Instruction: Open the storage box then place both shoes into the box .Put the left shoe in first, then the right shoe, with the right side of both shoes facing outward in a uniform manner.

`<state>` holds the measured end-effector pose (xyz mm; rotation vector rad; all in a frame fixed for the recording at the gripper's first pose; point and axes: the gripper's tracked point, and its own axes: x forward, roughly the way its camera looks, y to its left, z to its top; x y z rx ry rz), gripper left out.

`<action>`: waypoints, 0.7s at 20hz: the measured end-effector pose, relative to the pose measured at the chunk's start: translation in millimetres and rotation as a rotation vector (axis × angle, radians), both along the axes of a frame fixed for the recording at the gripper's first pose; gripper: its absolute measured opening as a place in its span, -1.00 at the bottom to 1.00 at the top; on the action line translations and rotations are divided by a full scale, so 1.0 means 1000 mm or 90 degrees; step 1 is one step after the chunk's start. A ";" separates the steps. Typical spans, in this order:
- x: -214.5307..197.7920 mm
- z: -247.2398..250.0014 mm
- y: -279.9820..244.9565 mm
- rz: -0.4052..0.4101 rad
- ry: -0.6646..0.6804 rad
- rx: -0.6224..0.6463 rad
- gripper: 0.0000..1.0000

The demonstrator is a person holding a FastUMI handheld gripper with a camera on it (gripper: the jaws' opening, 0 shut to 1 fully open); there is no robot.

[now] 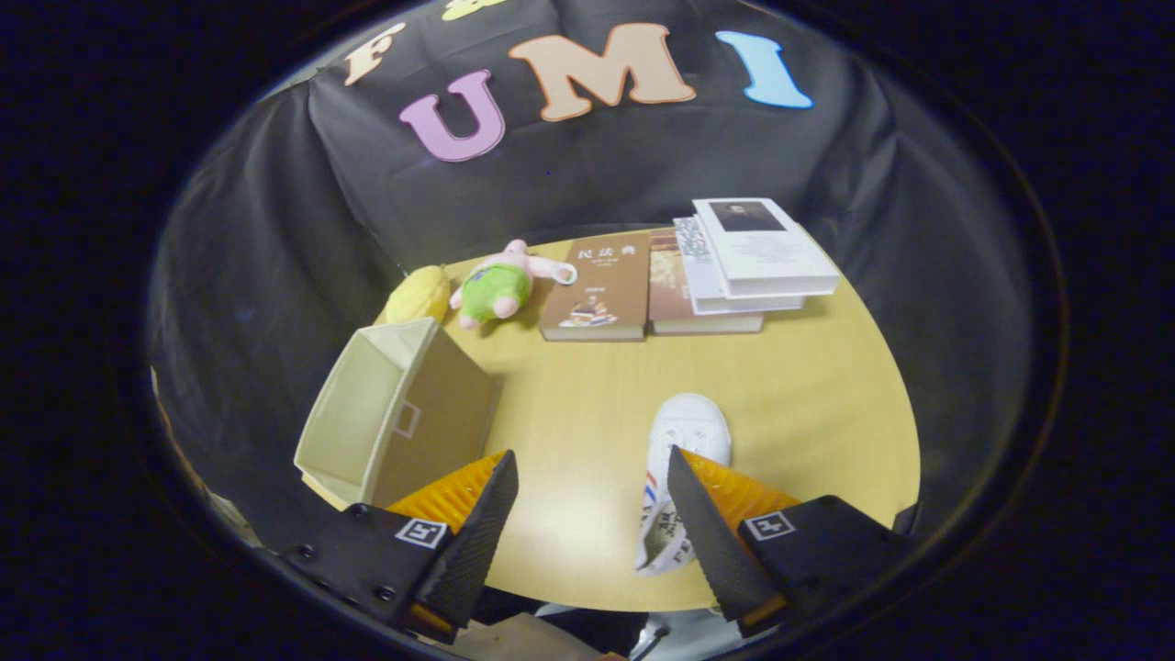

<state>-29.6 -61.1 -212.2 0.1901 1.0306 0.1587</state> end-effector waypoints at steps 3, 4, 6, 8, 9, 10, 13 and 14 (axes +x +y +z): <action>-0.003 -0.025 -0.037 -0.008 0.024 -0.035 1.00; -0.005 -0.036 -0.045 -0.007 0.036 -0.042 1.00; -0.010 -0.055 -0.059 -0.002 0.061 -0.049 1.00; -0.014 -0.075 -0.070 0.009 0.085 -0.060 1.00; -0.016 -0.084 -0.076 0.015 0.095 -0.069 1.00; -0.016 -0.094 -0.080 0.023 0.104 -0.075 1.00; -0.023 -0.120 -0.080 0.048 0.138 -0.072 1.00; -0.024 -0.128 -0.080 0.059 0.148 -0.076 1.00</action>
